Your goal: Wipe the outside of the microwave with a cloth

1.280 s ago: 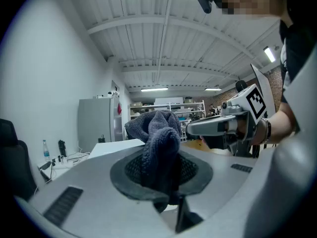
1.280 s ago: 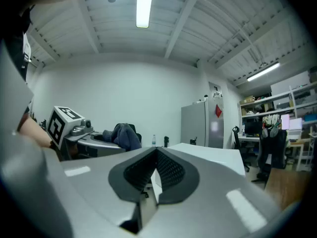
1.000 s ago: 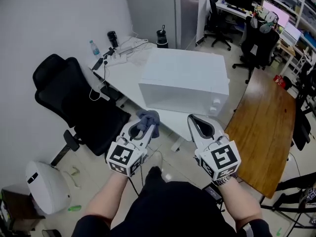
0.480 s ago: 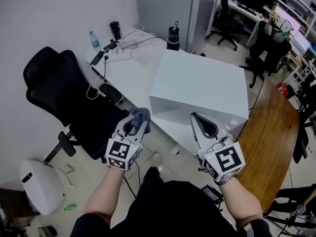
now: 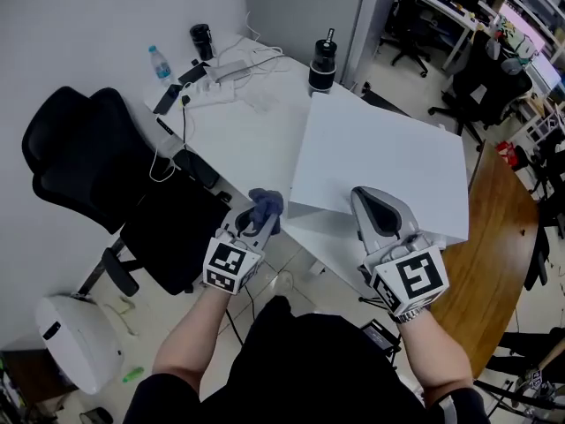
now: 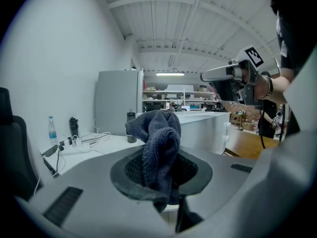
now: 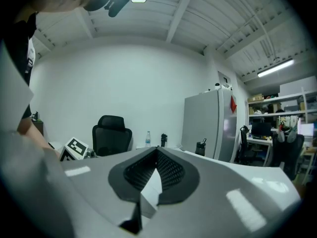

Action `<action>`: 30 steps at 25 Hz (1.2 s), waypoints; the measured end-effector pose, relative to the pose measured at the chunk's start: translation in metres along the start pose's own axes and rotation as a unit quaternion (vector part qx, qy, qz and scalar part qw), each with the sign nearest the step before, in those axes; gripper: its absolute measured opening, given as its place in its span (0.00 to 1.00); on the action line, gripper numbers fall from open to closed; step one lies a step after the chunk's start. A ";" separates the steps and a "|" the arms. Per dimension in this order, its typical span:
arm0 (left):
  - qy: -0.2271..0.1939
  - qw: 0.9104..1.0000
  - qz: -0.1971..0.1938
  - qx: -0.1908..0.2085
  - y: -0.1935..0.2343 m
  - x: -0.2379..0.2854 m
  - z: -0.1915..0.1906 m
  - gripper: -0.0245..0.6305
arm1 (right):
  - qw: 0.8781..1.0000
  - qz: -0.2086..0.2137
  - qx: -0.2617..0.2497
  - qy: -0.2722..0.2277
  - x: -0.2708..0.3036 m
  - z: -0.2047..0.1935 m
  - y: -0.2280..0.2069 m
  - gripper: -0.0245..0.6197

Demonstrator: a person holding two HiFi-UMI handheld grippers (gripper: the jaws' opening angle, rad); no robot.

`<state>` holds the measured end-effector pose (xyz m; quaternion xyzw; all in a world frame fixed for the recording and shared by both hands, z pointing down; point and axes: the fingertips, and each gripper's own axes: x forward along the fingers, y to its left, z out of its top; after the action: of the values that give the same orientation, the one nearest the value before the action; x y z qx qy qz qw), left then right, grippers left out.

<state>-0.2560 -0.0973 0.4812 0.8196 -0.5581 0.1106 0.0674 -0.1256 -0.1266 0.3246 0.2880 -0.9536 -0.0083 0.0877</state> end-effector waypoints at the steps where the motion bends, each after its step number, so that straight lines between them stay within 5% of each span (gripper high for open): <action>1: 0.002 1.000 -0.011 -0.001 0.002 0.006 -0.003 0.16 | 1.000 -0.001 -0.001 0.001 0.008 0.001 -0.001 0.04; 9: 0.008 0.995 -0.093 -0.022 0.010 0.050 -0.022 0.16 | 1.000 -0.021 -0.008 0.015 0.053 0.004 -0.014 0.04; 30: 0.030 0.993 -0.108 -0.037 0.069 0.161 -0.032 0.16 | 0.995 -0.088 0.008 0.036 0.081 -0.013 -0.070 0.04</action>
<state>-0.2665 -0.2605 0.5523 0.8683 -0.4679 0.1064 0.1257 -0.1516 -0.2291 0.3462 0.3718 -0.9207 0.0019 0.1184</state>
